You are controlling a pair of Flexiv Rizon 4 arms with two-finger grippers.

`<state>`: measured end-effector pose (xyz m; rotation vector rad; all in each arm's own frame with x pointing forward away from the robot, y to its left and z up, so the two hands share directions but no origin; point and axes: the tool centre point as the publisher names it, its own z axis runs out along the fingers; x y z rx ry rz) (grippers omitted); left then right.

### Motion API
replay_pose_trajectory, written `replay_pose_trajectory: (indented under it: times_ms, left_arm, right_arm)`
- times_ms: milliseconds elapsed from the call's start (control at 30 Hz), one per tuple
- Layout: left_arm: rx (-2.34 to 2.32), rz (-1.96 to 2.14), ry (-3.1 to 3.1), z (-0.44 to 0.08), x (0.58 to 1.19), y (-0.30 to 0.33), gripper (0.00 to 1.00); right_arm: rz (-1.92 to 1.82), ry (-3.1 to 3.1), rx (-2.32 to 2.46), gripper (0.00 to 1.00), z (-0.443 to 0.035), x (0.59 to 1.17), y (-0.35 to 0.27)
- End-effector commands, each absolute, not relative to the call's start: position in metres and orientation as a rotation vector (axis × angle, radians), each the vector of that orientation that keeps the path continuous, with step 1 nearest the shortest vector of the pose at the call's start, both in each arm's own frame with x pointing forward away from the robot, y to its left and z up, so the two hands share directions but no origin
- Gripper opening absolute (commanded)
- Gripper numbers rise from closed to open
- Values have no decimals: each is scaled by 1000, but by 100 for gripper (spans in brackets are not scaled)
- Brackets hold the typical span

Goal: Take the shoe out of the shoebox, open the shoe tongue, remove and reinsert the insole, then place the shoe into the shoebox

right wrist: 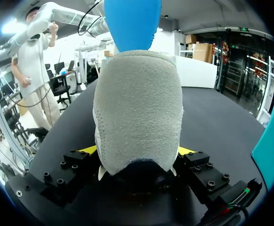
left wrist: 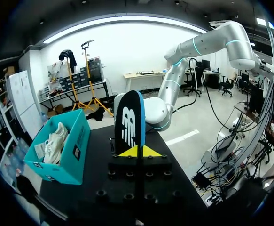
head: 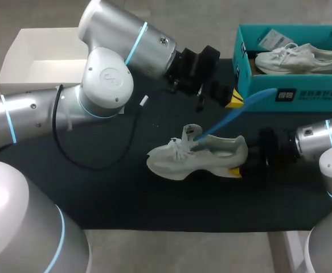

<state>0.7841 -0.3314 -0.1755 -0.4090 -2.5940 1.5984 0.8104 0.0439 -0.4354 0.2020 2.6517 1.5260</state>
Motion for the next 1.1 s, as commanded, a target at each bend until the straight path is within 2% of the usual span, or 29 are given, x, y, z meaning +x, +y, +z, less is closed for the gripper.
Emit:
replay_pose_trajectory:
  times_ms: [33,233,433,1100]
  left_arm:
    - [-409,1602,-2592,-177,784,-333,0]
    - [-409,1602,-2592,-177,784,-333,0]
    - [-276,1632,-2476,-131,773,-314,0]
    - [-57,1855,-1786,-63,686,-293,0]
  right_arm:
    - [1522,2652,204,0,-438,811,46]
    - [1522,2652,204,0,-438,811,46]
    - [1522,2652,204,0,-438,811,46]
    - [1522,2652,204,0,-438,811,46]
